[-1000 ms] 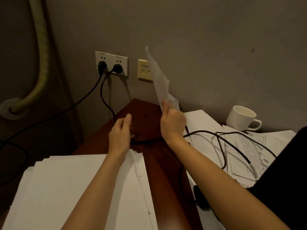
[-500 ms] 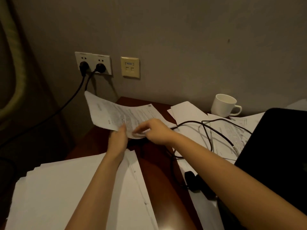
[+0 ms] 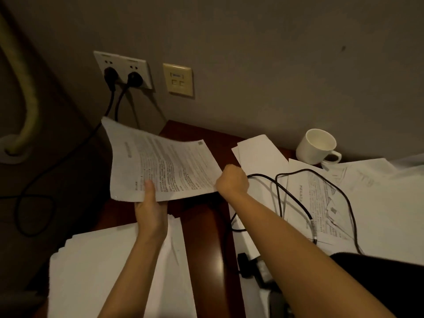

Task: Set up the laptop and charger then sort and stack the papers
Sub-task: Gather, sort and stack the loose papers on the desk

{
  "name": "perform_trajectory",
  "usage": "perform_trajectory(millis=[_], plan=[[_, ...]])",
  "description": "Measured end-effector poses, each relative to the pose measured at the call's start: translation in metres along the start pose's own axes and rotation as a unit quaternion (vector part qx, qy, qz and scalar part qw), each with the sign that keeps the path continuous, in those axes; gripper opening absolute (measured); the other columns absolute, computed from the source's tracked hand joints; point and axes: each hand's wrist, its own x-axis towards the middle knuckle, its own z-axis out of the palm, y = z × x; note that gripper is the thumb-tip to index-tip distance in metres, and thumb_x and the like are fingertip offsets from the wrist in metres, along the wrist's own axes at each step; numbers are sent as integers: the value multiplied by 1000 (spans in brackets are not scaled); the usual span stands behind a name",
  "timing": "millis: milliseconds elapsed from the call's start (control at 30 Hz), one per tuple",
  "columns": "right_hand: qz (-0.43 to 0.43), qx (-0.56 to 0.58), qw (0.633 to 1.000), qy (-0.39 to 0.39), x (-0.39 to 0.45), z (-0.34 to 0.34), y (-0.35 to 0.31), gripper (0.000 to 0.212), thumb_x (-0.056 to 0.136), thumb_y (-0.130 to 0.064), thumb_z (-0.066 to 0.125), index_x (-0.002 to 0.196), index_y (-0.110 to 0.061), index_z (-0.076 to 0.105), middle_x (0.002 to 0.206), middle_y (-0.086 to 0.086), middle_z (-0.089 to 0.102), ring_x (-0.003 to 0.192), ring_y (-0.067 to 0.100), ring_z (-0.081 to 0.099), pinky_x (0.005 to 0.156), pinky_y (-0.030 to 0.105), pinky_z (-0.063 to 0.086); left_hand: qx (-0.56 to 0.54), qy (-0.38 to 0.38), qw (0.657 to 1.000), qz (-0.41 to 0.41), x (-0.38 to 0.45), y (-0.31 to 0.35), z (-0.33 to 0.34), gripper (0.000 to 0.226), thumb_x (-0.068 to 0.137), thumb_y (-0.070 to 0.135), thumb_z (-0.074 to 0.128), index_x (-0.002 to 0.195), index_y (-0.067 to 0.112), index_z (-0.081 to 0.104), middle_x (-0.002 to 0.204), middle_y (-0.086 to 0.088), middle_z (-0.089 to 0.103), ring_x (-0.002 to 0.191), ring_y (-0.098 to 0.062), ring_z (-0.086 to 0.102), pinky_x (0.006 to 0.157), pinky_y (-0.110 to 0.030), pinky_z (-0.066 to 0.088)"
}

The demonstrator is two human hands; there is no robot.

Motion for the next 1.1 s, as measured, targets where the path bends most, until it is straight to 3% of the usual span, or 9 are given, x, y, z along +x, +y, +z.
perform_trajectory(millis=[33,133,200,300,433,633,800,933,1100], plan=[[15,10,999,-32,-1,-8,-3,1,86,-7,59,87,-7,60,97,9,62,92,24,61,65,28,44,-13,12,1000,1,-2,9,5,42,100,19,43,142,22,37,124,7,58,107,-5,60,85,-24,53],[46,44,995,-79,0,-31,-7,27,88,-6,56,65,-12,43,79,4,53,85,24,57,64,26,42,-24,40,999,16,-6,35,22,36,101,21,43,137,24,41,126,4,58,112,-8,58,88,-26,52],[67,47,992,-94,1,-45,-4,29,88,-4,53,64,-12,40,91,10,60,94,28,60,66,26,43,10,42,999,31,-9,50,35,28,101,20,41,127,30,45,122,8,59,110,-6,59,88,-24,52],[96,45,989,-101,7,-61,6,6,89,-5,53,90,-2,58,117,18,60,107,33,58,77,31,47,88,70,993,34,-12,60,49,18,101,20,43,112,31,53,106,10,63,92,0,64,73,-18,54],[93,25,991,-92,28,-78,21,38,91,-12,56,127,-3,48,131,18,50,120,34,49,96,37,43,218,87,972,17,3,61,50,16,98,21,50,111,18,58,95,4,66,86,-12,67,69,-26,54],[111,-45,991,-57,78,-85,55,52,90,-17,58,135,-4,35,137,20,39,126,36,40,101,41,38,326,26,941,-82,36,33,31,15,95,17,56,110,15,58,93,1,65,85,-17,66,62,-26,51],[169,-3,984,-51,101,-79,69,69,82,-34,72,131,1,38,134,20,46,124,36,44,99,41,40,347,-15,925,-157,52,9,25,25,89,5,62,113,11,59,107,-4,66,94,-22,66,74,-34,56],[183,56,976,-104,108,-79,68,54,83,-31,71,122,2,52,122,17,58,113,33,55,86,36,45,348,-45,920,-176,60,-4,24,42,87,-5,59,127,9,52,115,-5,63,103,-25,64,75,-33,56],[63,105,992,-1,112,-97,37,34,88,-28,65,110,-3,58,111,16,64,102,32,60,84,38,49,380,-74,909,-154,63,-10,26,51,91,-3,53,136,16,41,127,-5,56,117,-26,57,92,-43,51]])
